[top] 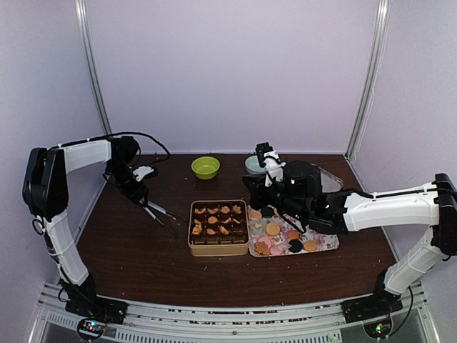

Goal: Pack the cookies
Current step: Adjust the clamp at the center of the board.

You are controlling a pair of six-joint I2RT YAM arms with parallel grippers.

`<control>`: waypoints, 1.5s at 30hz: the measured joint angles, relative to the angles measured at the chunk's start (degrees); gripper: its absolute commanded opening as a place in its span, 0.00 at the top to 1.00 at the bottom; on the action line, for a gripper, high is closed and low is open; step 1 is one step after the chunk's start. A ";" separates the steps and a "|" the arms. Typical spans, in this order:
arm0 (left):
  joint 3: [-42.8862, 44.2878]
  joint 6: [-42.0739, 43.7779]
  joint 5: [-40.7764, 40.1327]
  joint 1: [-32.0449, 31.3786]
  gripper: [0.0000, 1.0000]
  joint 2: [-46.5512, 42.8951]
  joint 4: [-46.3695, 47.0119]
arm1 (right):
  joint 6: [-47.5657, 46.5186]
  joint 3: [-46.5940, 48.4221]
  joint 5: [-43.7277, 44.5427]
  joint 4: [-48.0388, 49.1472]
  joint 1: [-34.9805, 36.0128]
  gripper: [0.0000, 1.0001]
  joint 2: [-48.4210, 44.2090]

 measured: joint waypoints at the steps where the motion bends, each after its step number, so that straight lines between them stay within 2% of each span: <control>1: 0.02 -1.42 0.68 -0.15 0.45 0.63 -0.02 | -0.02 0.00 -0.02 -0.07 0.00 0.97 0.00; 8: 0.17 -9.94 6.40 -0.48 0.45 6.21 0.11 | -0.07 0.00 0.04 -0.63 0.02 0.97 -0.33; 18: 1.99 -13.94 7.72 -0.28 0.49 8.96 0.59 | -0.48 0.07 0.26 -1.84 0.02 0.98 -0.52; 23: 2.84 -14.10 7.58 1.20 0.55 9.53 1.05 | -0.50 0.11 0.24 -1.84 0.09 0.98 -0.52; 32: 5.51 -13.60 5.81 6.71 0.71 10.99 1.55 | -0.42 0.11 0.24 -1.77 0.17 0.98 -0.52; 45: 10.16 -8.39 5.14 5.92 0.85 12.52 1.40 | 0.02 0.11 0.24 -1.66 0.17 0.98 -0.52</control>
